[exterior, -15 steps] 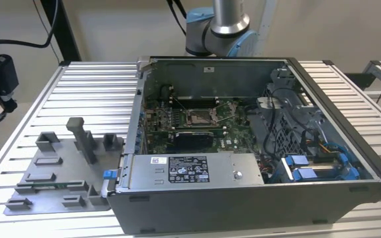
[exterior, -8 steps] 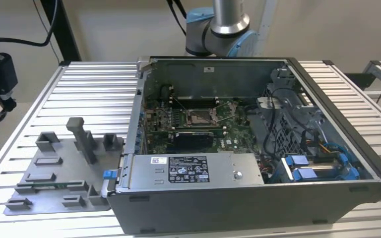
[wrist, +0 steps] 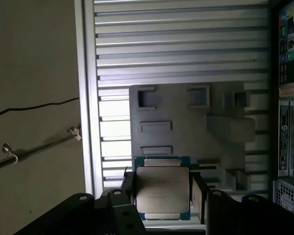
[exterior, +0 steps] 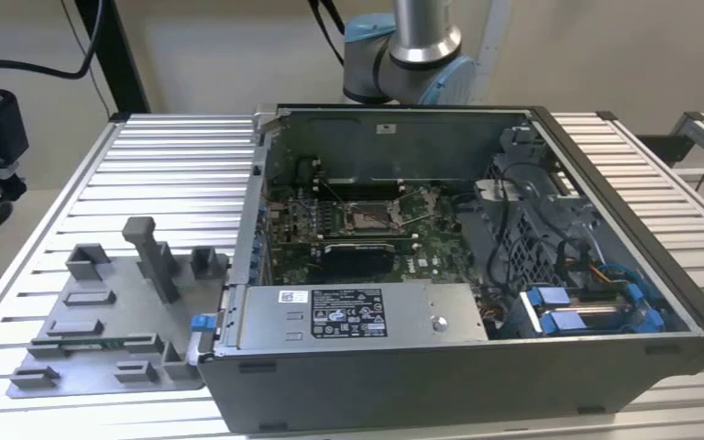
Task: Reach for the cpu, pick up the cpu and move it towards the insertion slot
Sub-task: 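Pick up the cpu and move it towards the insertion slot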
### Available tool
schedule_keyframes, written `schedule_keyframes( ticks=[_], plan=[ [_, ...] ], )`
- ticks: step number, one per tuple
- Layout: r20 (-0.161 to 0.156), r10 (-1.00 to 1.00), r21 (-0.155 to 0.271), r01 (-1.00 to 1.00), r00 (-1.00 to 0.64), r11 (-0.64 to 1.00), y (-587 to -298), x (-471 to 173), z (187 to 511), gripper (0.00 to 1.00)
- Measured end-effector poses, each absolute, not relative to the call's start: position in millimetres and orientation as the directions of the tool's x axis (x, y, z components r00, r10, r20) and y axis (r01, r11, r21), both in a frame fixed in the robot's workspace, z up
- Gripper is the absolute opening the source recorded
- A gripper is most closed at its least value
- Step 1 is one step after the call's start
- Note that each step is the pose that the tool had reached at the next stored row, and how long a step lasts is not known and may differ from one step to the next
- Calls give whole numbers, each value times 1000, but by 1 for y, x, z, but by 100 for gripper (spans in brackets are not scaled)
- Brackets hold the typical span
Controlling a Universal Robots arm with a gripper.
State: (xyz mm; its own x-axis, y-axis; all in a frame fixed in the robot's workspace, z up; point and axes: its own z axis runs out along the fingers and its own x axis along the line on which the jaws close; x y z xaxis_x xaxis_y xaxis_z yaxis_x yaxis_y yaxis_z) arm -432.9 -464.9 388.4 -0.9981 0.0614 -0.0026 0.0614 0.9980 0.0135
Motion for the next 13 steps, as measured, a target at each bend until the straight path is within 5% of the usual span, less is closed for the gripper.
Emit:
schedule_keyframes(
  ticks=[13],
  plan=[
    [-1, 61, 13, 61, -998, 998, -465, -422, 388, 0]
  ],
)
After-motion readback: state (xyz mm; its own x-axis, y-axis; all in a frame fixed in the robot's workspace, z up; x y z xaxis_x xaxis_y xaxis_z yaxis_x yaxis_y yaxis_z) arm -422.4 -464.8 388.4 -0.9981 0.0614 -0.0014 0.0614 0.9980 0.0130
